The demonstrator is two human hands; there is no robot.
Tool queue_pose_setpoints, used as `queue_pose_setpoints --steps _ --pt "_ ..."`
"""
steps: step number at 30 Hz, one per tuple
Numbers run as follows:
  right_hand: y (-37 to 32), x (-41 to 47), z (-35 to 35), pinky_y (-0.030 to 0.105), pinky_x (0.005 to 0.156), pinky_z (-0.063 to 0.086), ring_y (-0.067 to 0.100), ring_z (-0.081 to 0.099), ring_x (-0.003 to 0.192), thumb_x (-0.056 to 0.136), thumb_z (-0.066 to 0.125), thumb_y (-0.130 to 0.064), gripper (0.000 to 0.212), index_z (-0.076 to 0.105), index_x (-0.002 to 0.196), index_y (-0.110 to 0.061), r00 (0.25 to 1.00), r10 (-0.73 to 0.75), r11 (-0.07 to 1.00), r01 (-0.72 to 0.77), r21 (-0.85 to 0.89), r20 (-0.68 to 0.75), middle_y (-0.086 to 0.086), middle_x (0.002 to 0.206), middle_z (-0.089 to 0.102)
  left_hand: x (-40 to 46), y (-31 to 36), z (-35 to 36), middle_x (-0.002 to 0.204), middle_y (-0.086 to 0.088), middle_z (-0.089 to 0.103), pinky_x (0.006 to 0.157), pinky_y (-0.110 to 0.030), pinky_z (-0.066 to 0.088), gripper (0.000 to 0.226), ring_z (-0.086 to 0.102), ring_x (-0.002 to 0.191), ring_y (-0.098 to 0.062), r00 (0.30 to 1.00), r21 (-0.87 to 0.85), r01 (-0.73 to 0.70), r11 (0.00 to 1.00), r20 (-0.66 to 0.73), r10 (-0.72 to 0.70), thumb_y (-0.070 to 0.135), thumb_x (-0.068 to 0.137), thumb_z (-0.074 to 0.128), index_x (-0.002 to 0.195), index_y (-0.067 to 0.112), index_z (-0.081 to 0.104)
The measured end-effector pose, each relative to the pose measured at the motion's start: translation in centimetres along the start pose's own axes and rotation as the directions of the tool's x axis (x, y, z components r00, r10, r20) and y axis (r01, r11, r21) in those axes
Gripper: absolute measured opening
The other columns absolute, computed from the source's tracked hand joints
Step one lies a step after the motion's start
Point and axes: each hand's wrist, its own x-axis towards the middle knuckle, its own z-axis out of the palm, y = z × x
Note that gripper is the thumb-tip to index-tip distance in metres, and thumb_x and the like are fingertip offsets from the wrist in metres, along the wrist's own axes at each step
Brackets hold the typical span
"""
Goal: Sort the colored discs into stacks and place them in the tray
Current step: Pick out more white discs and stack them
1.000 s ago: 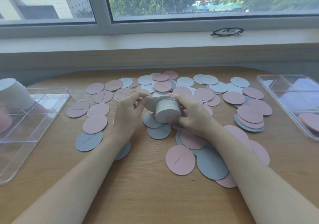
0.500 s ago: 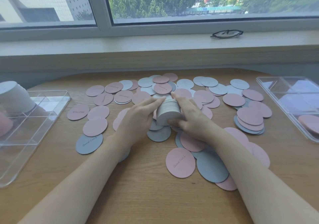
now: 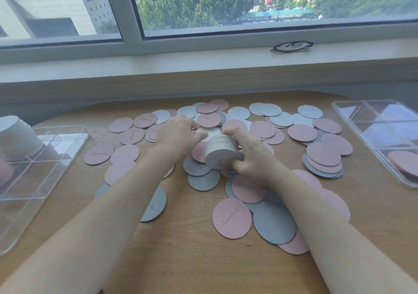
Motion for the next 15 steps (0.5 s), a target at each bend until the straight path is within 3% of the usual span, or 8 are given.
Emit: queue_pose_setpoints --steps 2,5,8,10,13,15 --pt "0.0 0.0 -0.1 0.029 0.087 0.043 0.011 0.051 0.100 0.081 0.077 -0.022 0.060 0.047 0.133 -0.026 1.000 0.004 1.000 -0.004 -0.005 -0.002 -0.018 0.107 0.053 0.5 0.3 0.5 0.107 0.001 0.056 0.083 -0.040 0.050 0.039 0.053 0.106 -0.021 0.998 0.088 0.035 0.995 0.039 -0.039 0.060 0.083 0.061 0.093 0.023 0.073" --pt "0.1 0.0 -0.1 0.026 0.085 0.039 0.005 0.047 0.097 0.081 0.077 -0.022 0.059 0.048 0.132 -0.027 1.000 0.003 1.000 -0.003 -0.015 -0.010 -0.025 0.102 0.050 0.3 0.6 0.5 0.109 0.001 0.055 0.083 -0.040 0.051 0.037 0.052 0.107 -0.021 0.998 0.125 0.060 0.990 -0.003 -0.060 0.060 0.083 0.061 0.093 0.025 0.071" --pt "0.2 0.1 0.0 0.027 0.089 0.040 0.006 0.048 0.101 0.080 0.077 -0.022 0.060 0.048 0.132 -0.026 1.000 0.001 1.000 -0.001 -0.006 -0.006 -0.018 0.109 0.054 0.6 0.5 0.5 0.105 0.001 0.064 0.081 -0.039 0.054 0.034 0.059 0.102 -0.021 0.995 0.048 0.095 0.994 0.018 -0.096 0.055 0.080 0.069 0.092 0.023 0.073" --pt "0.2 0.1 0.1 0.029 0.092 0.041 0.008 0.048 0.103 0.079 0.078 -0.021 0.061 0.049 0.132 -0.025 1.000 -0.003 1.000 0.003 -0.008 -0.010 -0.015 0.112 0.054 1.0 0.3 0.3 0.091 -0.002 0.071 0.076 -0.039 0.056 0.032 0.065 0.089 -0.022 0.989 -0.041 0.137 0.990 0.068 -0.134 0.049 0.075 0.073 0.084 0.018 0.073" --pt "0.2 0.1 0.2 0.030 0.091 0.042 0.010 0.049 0.103 0.079 0.077 -0.021 0.060 0.049 0.132 -0.026 1.000 -0.004 1.000 0.004 -0.020 -0.015 -0.016 0.111 0.054 1.3 0.4 0.1 0.061 -0.001 0.050 0.057 -0.030 0.038 0.031 0.048 0.063 -0.022 0.979 -0.108 0.173 0.979 0.130 -0.159 0.041 0.072 0.073 0.058 0.020 0.055" --pt "0.2 0.1 0.2 0.030 0.091 0.042 0.009 0.049 0.103 0.079 0.077 -0.021 0.060 0.049 0.132 -0.026 1.000 -0.004 1.000 0.003 -0.020 -0.016 -0.015 0.110 0.053 1.3 0.7 0.0 0.062 0.001 0.047 0.058 -0.031 0.036 0.030 0.044 0.063 -0.021 0.973 -0.145 0.190 0.971 0.158 -0.167 0.036 0.071 0.075 0.057 0.022 0.052"
